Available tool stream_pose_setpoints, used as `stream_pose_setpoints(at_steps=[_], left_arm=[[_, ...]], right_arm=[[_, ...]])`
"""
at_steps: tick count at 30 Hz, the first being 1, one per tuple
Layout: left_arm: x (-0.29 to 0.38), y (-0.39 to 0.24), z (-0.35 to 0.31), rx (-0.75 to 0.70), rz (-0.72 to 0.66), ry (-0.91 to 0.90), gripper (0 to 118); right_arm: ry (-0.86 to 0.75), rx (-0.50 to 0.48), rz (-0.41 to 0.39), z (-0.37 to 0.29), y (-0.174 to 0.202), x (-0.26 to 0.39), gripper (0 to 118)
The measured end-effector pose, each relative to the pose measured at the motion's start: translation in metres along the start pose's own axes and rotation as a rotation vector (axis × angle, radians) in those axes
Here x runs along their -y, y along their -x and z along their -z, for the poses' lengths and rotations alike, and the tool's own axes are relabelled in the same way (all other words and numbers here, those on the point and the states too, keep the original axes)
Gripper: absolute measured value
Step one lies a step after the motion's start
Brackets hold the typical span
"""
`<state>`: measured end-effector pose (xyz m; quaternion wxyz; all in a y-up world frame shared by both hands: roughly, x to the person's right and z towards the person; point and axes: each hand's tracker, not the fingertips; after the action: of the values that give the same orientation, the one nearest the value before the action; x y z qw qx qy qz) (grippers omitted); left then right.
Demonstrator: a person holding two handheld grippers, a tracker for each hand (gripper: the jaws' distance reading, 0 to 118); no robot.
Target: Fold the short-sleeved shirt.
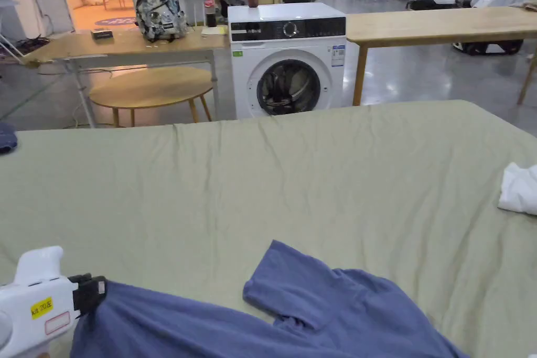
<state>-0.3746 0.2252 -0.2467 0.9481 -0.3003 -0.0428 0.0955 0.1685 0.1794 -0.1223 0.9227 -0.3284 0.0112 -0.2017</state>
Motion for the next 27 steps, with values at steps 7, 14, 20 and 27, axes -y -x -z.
stream_pose_setpoints(at_steps=[7,14,20,27], left_arm=[[-0.091,0.002,-0.132,0.026,0.052,-0.399,0],[-0.193,0.009,-0.192,-0.057,0.1,-0.56,0],[-0.262,0.004,-0.194,-0.13,0.107,-0.642,0],[-0.322,0.003,-0.166,-0.157,0.05,-0.631,0]], right_arm=[[-0.223,-0.133,-0.197,-0.014,0.079,-0.111,1],[-0.382,-0.185,-0.28,-0.021,0.154,-0.24,1],[-0.454,-0.232,-0.257,-0.023,0.197,-0.336,1],[-0.532,-0.134,-0.337,0.001,0.242,-0.413,1]])
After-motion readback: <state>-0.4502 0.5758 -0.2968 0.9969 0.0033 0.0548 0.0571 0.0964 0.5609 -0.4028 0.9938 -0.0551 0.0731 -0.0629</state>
